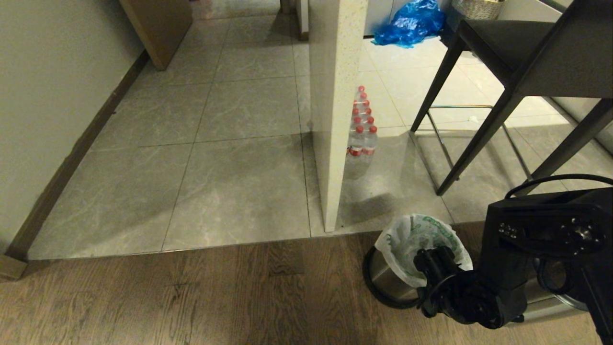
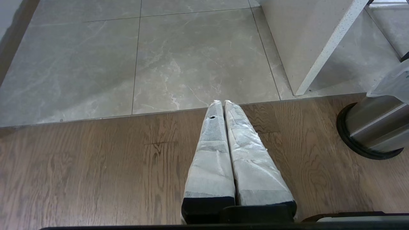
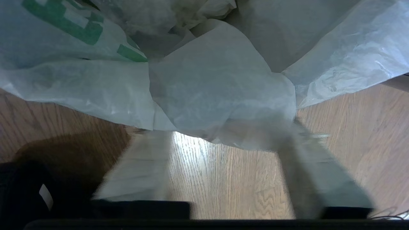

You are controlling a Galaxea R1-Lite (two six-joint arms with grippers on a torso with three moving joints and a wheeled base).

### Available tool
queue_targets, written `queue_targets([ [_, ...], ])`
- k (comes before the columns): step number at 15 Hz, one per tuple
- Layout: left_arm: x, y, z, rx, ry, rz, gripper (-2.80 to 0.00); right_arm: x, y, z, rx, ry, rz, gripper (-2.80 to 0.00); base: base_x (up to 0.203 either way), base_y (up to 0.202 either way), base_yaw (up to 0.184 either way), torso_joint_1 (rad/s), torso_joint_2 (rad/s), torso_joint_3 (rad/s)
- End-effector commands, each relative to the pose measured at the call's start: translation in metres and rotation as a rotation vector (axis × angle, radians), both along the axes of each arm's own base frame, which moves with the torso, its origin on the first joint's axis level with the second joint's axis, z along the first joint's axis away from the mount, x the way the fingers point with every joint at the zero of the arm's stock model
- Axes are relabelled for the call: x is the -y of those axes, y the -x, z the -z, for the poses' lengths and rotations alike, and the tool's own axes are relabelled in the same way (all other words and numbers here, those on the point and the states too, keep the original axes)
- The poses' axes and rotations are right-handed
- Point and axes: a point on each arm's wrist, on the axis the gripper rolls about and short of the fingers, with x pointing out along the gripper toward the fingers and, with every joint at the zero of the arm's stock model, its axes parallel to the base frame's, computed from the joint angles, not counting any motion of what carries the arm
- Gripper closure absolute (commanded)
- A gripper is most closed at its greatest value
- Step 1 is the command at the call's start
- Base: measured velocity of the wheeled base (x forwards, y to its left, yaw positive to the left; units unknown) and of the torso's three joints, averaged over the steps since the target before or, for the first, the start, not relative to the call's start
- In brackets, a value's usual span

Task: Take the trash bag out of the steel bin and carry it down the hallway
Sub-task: Pick up the trash bag

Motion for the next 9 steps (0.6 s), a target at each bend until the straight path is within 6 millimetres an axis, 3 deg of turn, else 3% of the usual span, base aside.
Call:
queue_targets([
  [1,0.000,0.000,0.000,0.002,0.000,0.000,0.00,0.000,0.000,-0.002,0.009,0.001,0.003,0.00,0.000,0.000,0.000,0.000,0.00,0.000],
  [6,0.000,0.000,0.000,0.002,0.000,0.000,0.00,0.001,0.003,-0.025,0.060,0.002,0.014,0.00,0.000,0.000,0.000,0.000,0.00,0.000],
  [9,0.000,0.000,0.000,0.002,0.000,0.000,0.00,0.002,0.007,-0.056,0.115,-0.018,0.014,0.00,0.000,0.000,0.000,0.000,0.00,0.000],
])
